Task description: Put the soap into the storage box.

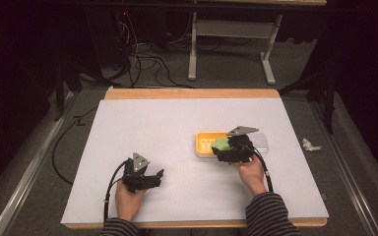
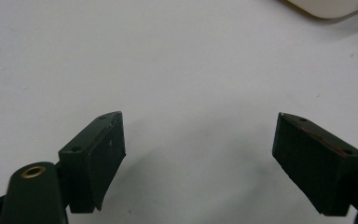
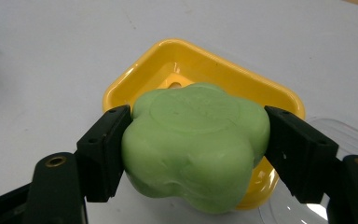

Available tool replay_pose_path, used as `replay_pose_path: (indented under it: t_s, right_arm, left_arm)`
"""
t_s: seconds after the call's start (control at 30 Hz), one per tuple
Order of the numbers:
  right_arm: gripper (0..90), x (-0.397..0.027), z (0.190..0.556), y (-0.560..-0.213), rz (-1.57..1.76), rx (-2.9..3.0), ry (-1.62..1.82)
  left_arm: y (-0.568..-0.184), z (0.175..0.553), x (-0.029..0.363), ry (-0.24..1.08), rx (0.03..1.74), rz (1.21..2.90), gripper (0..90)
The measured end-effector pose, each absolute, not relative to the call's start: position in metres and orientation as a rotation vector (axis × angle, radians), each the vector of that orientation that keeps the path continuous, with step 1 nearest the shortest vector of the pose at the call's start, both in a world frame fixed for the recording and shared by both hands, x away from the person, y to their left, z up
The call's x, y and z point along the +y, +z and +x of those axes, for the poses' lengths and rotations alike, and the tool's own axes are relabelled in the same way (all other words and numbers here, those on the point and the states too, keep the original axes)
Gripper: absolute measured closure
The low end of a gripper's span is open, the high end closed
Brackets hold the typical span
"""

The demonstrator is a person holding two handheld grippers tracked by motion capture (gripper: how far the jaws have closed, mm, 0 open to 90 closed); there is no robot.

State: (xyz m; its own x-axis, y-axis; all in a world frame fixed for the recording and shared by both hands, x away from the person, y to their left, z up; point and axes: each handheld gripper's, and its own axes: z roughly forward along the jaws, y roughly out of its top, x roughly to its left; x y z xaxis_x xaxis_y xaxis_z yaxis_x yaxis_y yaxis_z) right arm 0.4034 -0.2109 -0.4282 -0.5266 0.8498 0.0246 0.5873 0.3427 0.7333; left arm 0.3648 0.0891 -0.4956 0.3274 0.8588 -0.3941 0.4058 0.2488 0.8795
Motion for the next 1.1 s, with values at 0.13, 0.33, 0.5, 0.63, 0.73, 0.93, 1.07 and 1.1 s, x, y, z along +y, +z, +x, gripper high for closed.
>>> replay_pose_path:
  t_s: [0.13,0.33,0.5,0.63,0.73,0.93,1.07,1.1]
  right_arm:
    - [27.3,-0.210,0.412,-0.433,1.294,2.240,1.002]
    - [27.3,-0.206,0.422,-0.437,1.320,2.227,1.007]
    - [27.3,-0.197,0.431,-0.438,1.313,2.238,0.987]
    - [27.2,-0.192,0.438,-0.441,1.326,2.246,0.969]
    - [27.2,-0.188,0.442,-0.444,1.330,2.250,0.952]
    - [27.1,-0.185,0.445,-0.450,1.345,2.254,0.931]
    - [27.1,-0.186,0.445,-0.450,1.338,2.256,0.926]
    - [27.0,-0.186,0.445,-0.450,1.335,2.256,0.926]
  left_arm:
    - [-0.496,0.365,0.089,0.464,1.278,1.361,17.6]
    - [-0.496,0.365,0.089,0.464,1.279,1.364,17.7]
    - [-0.496,0.365,0.089,0.463,1.279,1.360,17.7]
    - [-0.496,0.365,0.089,0.464,1.277,1.361,17.7]
    - [-0.495,0.364,0.089,0.464,1.275,1.365,17.6]
    - [-0.496,0.364,0.089,0.465,1.276,1.366,17.7]
    - [-0.496,0.364,0.089,0.472,1.269,1.366,17.6]
    - [-0.496,0.364,0.089,0.471,1.268,1.367,17.7]
